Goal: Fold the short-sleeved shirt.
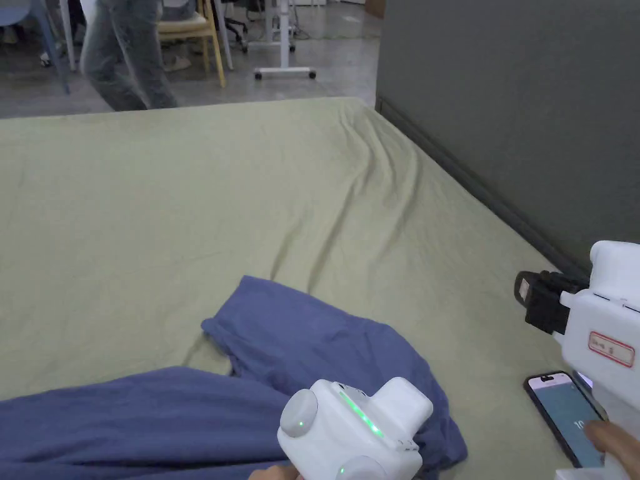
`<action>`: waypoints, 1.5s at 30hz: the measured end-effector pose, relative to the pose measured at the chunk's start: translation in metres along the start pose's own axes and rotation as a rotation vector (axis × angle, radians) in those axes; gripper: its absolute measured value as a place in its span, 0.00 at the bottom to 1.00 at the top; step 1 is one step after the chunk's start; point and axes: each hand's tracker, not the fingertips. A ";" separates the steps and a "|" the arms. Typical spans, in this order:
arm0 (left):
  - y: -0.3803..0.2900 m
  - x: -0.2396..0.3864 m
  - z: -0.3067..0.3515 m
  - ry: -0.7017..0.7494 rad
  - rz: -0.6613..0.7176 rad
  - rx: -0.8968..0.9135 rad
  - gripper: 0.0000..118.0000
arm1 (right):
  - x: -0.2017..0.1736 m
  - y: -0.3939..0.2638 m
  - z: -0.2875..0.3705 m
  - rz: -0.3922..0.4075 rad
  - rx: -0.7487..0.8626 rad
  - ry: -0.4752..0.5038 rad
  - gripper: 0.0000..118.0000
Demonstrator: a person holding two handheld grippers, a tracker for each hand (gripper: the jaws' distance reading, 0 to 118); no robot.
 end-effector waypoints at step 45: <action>-0.275 -0.341 0.158 0.561 1.122 -0.046 0.53 | -0.082 -0.041 -0.076 0.212 -0.297 0.052 0.03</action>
